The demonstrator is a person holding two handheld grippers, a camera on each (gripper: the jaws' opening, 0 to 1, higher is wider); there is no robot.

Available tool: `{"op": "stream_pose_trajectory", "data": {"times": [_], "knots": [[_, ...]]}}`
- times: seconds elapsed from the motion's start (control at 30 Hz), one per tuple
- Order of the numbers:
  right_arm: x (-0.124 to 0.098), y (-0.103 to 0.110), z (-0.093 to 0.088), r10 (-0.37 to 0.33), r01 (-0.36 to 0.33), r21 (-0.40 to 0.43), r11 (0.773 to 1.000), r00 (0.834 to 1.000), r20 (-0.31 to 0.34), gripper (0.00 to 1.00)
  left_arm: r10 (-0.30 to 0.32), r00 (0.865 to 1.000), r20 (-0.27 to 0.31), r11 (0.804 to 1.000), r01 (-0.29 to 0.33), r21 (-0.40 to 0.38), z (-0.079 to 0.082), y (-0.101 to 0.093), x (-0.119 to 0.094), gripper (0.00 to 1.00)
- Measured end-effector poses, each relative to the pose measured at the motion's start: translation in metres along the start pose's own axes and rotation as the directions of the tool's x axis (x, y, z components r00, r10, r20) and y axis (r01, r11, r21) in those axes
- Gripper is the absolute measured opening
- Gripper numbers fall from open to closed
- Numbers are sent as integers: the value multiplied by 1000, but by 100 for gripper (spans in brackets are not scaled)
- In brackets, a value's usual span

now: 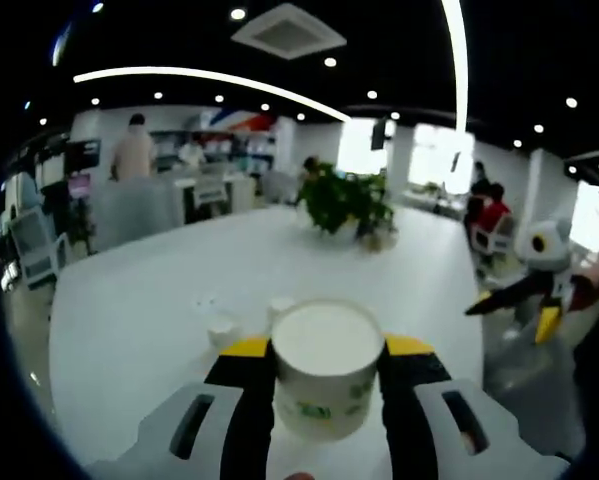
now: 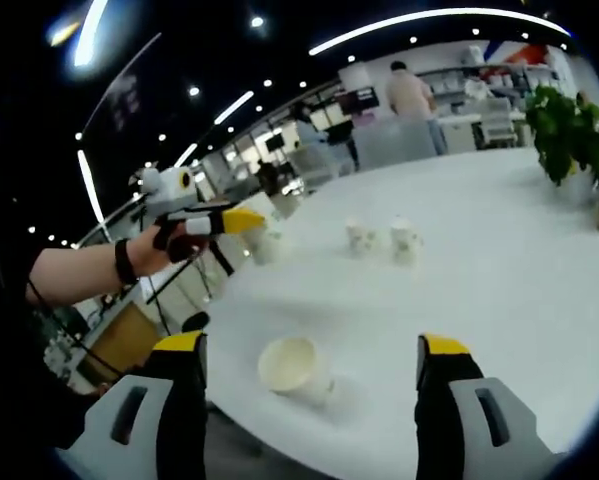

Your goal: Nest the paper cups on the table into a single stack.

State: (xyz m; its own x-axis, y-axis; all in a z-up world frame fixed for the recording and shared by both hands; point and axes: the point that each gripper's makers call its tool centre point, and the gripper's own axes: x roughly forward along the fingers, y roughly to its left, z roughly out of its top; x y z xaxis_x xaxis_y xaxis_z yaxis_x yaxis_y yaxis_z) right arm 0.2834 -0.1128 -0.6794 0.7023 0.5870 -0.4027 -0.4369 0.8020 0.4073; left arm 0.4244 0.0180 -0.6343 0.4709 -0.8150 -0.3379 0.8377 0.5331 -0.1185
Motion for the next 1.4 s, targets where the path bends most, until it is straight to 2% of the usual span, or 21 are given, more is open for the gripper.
{"op": "stream_pose_trajectory", "data": {"times": [0.27,0.53,0.67,0.87,0.97,1.07,1.17,1.4], "knots": [[1,11,6,48,-50,23,998,997,58,82,-3,999,36,1000,3,15,17,-20,-6,39],[3,26,3,111,-113,26,993,991,81,82,-7,999,49,999,5,47,24,-36,-12,39],[4,34,3,141,-144,27,989,986,88,82,-19,997,77,999,16,39,31,-48,-18,39],[8,47,3,187,-191,30,981,977,97,80,-28,997,70,996,22,84,37,-65,-24,39],[8,58,10,227,-233,34,972,965,130,79,-24,997,69,995,17,99,40,-68,-27,39],[8,68,14,268,-274,28,961,953,140,74,-33,996,82,996,27,81,43,-74,-29,39],[10,76,17,297,-304,27,952,943,151,72,-43,996,79,994,35,100,42,-79,-29,39],[16,86,17,338,-346,26,938,929,148,65,-64,996,65,994,58,98,39,-91,-29,39]]}}
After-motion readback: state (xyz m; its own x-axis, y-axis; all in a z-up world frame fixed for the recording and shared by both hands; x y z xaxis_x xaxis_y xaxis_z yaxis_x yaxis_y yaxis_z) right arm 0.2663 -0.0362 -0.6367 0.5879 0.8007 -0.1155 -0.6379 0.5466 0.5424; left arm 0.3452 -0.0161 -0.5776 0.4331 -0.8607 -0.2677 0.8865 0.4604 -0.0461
